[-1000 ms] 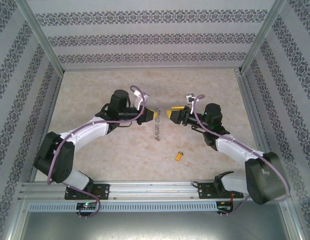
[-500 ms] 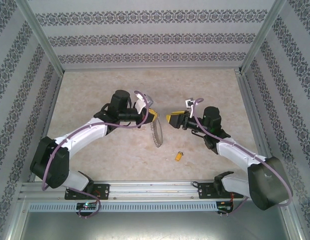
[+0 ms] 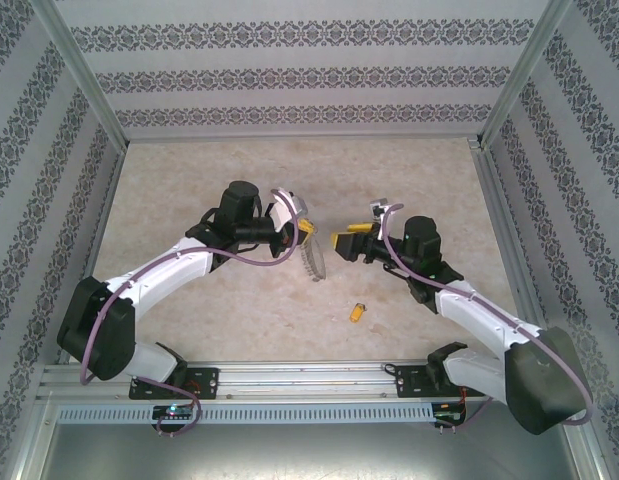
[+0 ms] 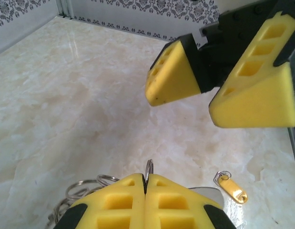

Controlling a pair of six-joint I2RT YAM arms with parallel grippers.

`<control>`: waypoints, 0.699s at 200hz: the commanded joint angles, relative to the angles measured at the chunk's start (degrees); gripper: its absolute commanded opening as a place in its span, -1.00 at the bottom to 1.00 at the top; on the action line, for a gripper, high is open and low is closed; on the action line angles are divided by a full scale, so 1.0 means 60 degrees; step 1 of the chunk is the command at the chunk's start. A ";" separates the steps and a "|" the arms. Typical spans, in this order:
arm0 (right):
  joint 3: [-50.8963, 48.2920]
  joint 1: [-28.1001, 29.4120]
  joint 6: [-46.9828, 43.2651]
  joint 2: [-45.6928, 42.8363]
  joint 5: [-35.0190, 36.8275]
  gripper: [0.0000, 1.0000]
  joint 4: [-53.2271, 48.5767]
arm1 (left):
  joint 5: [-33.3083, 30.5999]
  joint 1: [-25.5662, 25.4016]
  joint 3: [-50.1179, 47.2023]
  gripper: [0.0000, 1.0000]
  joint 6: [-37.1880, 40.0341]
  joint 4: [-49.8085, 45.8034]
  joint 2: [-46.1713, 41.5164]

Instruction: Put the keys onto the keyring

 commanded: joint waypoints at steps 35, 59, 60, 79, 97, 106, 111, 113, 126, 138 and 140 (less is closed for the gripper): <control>0.0455 -0.0158 -0.0954 0.0748 -0.1266 0.32 0.0020 | 0.0899 -0.0114 0.1006 -1.00 0.1184 -0.1865 0.0075; 0.0575 -0.0125 -0.0897 0.1014 -0.1567 0.29 0.0225 | 0.0963 -0.0105 0.1221 -1.00 0.1504 -0.2564 0.0078; 0.0576 -0.0129 -0.0899 0.1027 -0.1583 0.29 0.0238 | 0.0958 -0.0105 0.1240 -1.00 0.1516 -0.2606 0.0084; 0.0646 -0.0098 -0.0824 0.1134 -0.1744 0.23 0.0398 | 0.0901 -0.0106 0.1583 -1.00 0.1838 -0.3484 0.0155; 0.0728 -0.0074 -0.0814 0.1231 -0.1969 0.17 0.0521 | 0.0836 -0.0107 0.1746 -1.00 0.2043 -0.3927 0.0192; 0.0813 -0.0059 -0.0798 0.1298 -0.2202 0.13 0.0525 | 0.0847 -0.0105 0.1750 -1.00 0.2056 -0.3964 0.0177; 0.0850 -0.0039 -0.0784 0.1341 -0.2340 0.11 0.0557 | 0.0866 -0.0116 0.1754 -1.00 0.2067 -0.3994 0.0172; 0.0861 -0.0040 -0.0776 0.1346 -0.2381 0.11 0.0559 | 0.0884 -0.0119 0.1749 -1.00 0.2095 -0.4002 0.0172; 0.0953 -0.0009 -0.0768 0.1412 -0.2602 0.07 0.0625 | 0.0929 -0.0106 0.1788 -1.00 0.2180 -0.4100 0.0166; 0.1068 0.0029 -0.0755 0.1484 -0.2758 0.02 0.0618 | 0.0937 -0.0112 0.1851 -1.00 0.2276 -0.4247 0.0188; 0.1084 0.0040 -0.0754 0.1506 -0.2793 0.01 0.0603 | 0.0946 -0.0114 0.1865 -1.00 0.2275 -0.4274 0.0198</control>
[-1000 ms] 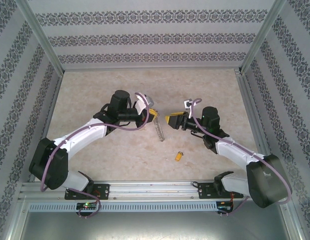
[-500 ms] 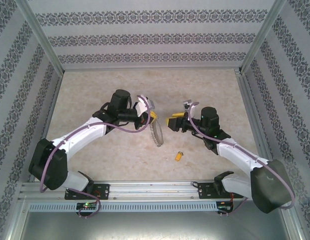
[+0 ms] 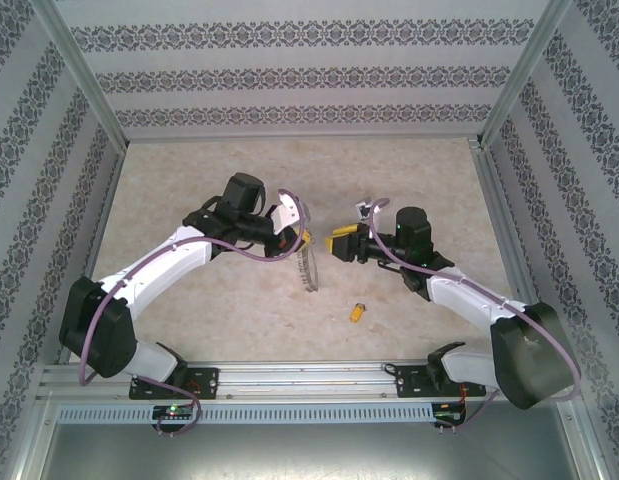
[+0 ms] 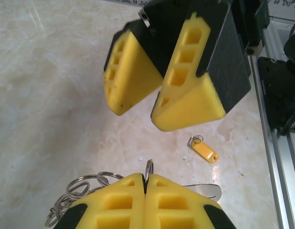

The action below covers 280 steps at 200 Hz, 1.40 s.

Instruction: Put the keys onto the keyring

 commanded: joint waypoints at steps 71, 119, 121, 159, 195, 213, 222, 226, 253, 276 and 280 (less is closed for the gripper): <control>0.0704 0.0504 -0.0142 0.0501 -0.1044 -0.16 0.0459 | 0.0431 -0.0107 0.0513 -1.00 0.0575 -0.0766 0.0152; 0.0836 0.0691 -0.0167 0.0719 -0.1079 -0.20 0.0541 | 0.0486 -0.0117 0.0534 -1.00 0.0519 -0.0700 0.0119; 0.0847 0.0697 -0.0165 0.0739 -0.1079 -0.20 0.0547 | 0.0488 -0.0108 0.0534 -1.00 0.0520 -0.0694 0.0121; 0.0936 0.0772 -0.0180 0.0866 -0.1228 -0.25 0.0553 | 0.0581 -0.0108 0.0559 -1.00 0.0498 -0.0622 0.0123; 0.0980 0.0816 -0.0208 0.0997 -0.1412 -0.34 0.0584 | 0.0722 -0.0112 0.0520 -1.00 0.0453 -0.0455 0.0130; 0.0997 0.0845 -0.0215 0.1041 -0.1513 -0.43 0.0601 | 0.0732 -0.0106 0.0544 -1.00 0.0431 -0.0429 0.0156; 0.1011 0.0860 -0.0242 0.1061 -0.1542 -0.49 0.0558 | 0.0719 -0.0109 0.0549 -1.00 0.0428 -0.0415 0.0170; 0.1012 0.0860 -0.0258 0.1064 -0.1544 -0.51 0.0550 | 0.0736 -0.0106 0.0571 -1.00 0.0429 -0.0414 0.0173; 0.1026 0.0871 -0.0252 0.1116 -0.1606 -0.69 0.0549 | 0.0799 -0.0120 0.0579 -1.00 0.0355 -0.0327 0.0186; 0.1041 0.0889 -0.0267 0.1160 -0.1665 -0.83 0.0549 | 0.0776 -0.0117 0.0588 -1.00 0.0300 -0.0268 0.0173; 0.1041 0.0895 -0.0269 0.1171 -0.1671 -0.85 0.0549 | 0.0788 -0.0107 0.0594 -1.00 0.0296 -0.0268 0.0180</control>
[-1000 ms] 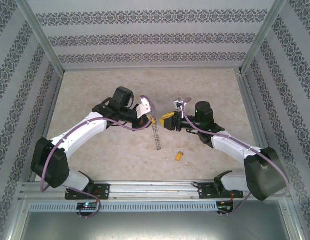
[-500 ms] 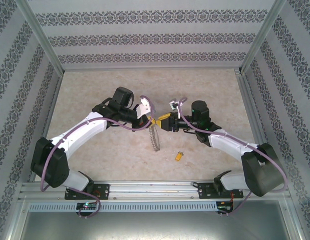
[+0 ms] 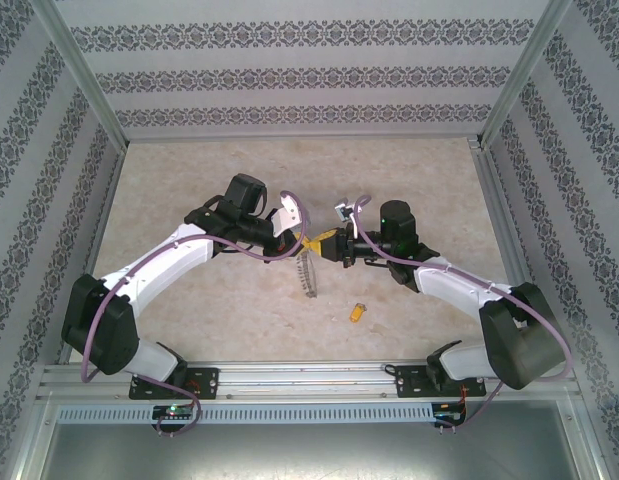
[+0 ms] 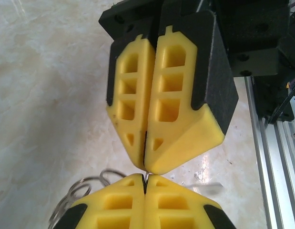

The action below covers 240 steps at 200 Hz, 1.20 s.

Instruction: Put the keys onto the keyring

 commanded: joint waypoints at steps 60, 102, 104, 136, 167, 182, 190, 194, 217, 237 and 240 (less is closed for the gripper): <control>0.0329 0.0142 -0.0271 0.0285 -0.0318 -0.71 0.0148 | 0.0505 -0.0123 0.0403 -1.00 -0.0103 0.0489 0.0014; 0.0324 0.0164 -0.0276 0.0389 -0.0321 -0.82 0.0187 | 0.0510 -0.0122 0.0447 -1.00 -0.0168 0.0502 0.0039; 0.0324 0.0161 -0.0272 0.0382 -0.0319 -0.84 0.0191 | 0.0500 -0.0132 0.0448 -1.00 -0.0171 0.0501 0.0039; 0.0286 0.0181 -0.0340 0.0375 -0.0125 -1.00 0.0219 | 0.0502 -0.0143 0.0404 -1.00 -0.0295 0.0639 0.0012; 0.0108 0.0132 -0.0526 0.0169 0.0320 -1.00 0.0207 | -0.0102 -0.0130 0.0206 -0.79 -0.1038 0.1153 -0.0179; 0.0020 0.0050 -0.0571 0.0102 0.0414 -1.00 0.0254 | -0.0842 -0.0123 0.0166 -0.66 -0.1672 0.1444 -0.0318; -0.0023 0.0005 -0.0564 0.0085 0.0433 -1.00 0.0313 | -0.1283 -0.0123 0.0151 -0.64 -0.1960 0.1541 -0.0397; -0.0048 -0.0021 -0.0539 0.0070 0.0433 -1.00 0.0371 | -0.1489 -0.0117 0.0130 -0.61 -0.2108 0.1595 -0.0435; -0.0115 -0.0095 -0.0494 -0.0022 0.0436 -1.00 0.0500 | -0.2112 -0.0108 -0.0059 -0.49 -0.2716 0.1813 -0.0616; -0.0129 -0.0141 -0.0488 -0.0065 0.0433 -1.00 0.0505 | -0.2008 -0.0076 -0.0182 -0.38 -0.3267 0.1882 -0.0655; -0.0130 -0.0147 -0.0477 -0.0080 0.0443 -1.00 0.0508 | -0.1971 -0.0072 -0.0185 -0.37 -0.3333 0.1875 -0.0663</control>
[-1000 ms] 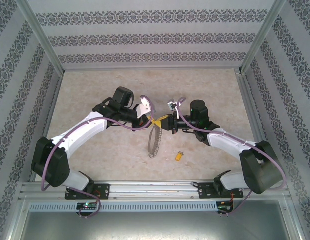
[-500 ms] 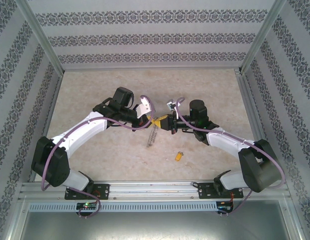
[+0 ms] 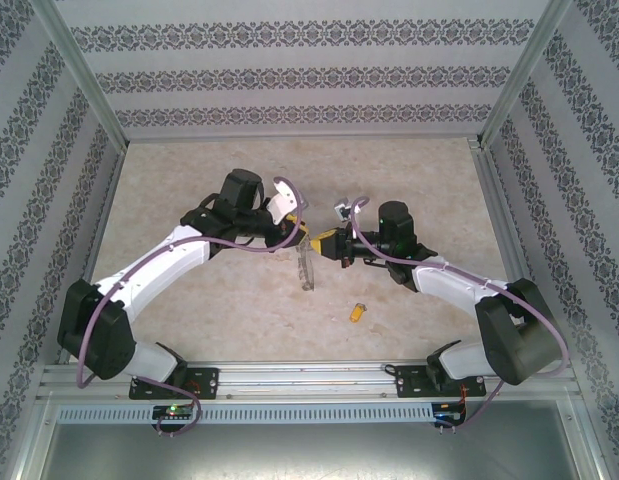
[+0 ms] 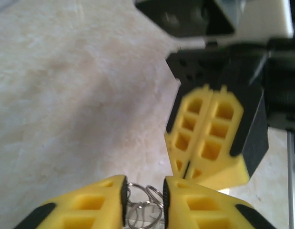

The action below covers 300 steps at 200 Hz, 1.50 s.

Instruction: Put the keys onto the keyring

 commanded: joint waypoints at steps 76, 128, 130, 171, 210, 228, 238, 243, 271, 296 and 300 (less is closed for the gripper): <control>-0.0131 -0.0267 0.0120 -0.0530 0.0100 -1.00 0.0835 | 0.1319 0.0117 -0.1332 -0.35 -0.3483 0.2265 -0.0474; -0.0153 -0.0346 0.0408 -0.0803 0.0426 -1.00 0.1157 | 0.1793 0.0195 -0.2052 -0.35 -0.4831 0.3830 -0.0795; -0.0142 -0.0352 0.0414 -0.0809 0.0432 -1.00 0.1169 | 0.1805 0.0202 -0.2064 -0.35 -0.4884 0.3865 -0.0801; -0.0118 -0.0427 0.0589 -0.0784 0.0459 -1.00 0.1375 | 0.1982 0.0389 -0.2373 -0.35 -0.5847 0.5016 -0.0791; -0.0111 -0.0466 0.0760 -0.0741 0.0443 -1.00 0.1599 | 0.2218 0.0486 -0.2557 -0.35 -0.6401 0.5721 -0.0597; -0.0109 -0.0494 0.0863 -0.0738 0.0421 -1.00 0.1730 | 0.2278 0.0487 -0.2610 -0.35 -0.6509 0.5918 -0.0508; -0.0095 -0.0495 0.0898 -0.0701 0.0391 -1.00 0.1776 | 0.2342 0.0483 -0.2662 -0.35 -0.6663 0.6152 -0.0450; -0.0094 -0.0494 0.0910 -0.0695 0.0385 -1.00 0.1799 | 0.2355 0.0489 -0.2666 -0.35 -0.6715 0.6210 -0.0404; -0.0065 -0.0502 0.0958 -0.0637 0.0355 -1.00 0.1863 | 0.2383 0.0483 -0.2624 -0.35 -0.6752 0.6278 -0.0201; -0.0065 -0.0517 0.0988 -0.0632 0.0341 -1.00 0.1928 | 0.2346 0.0487 -0.2632 -0.35 -0.6740 0.6345 -0.0092; -0.0065 -0.0523 0.0991 -0.0625 0.0354 -1.00 0.1925 | 0.2341 0.0483 -0.2638 -0.35 -0.6739 0.6352 -0.0081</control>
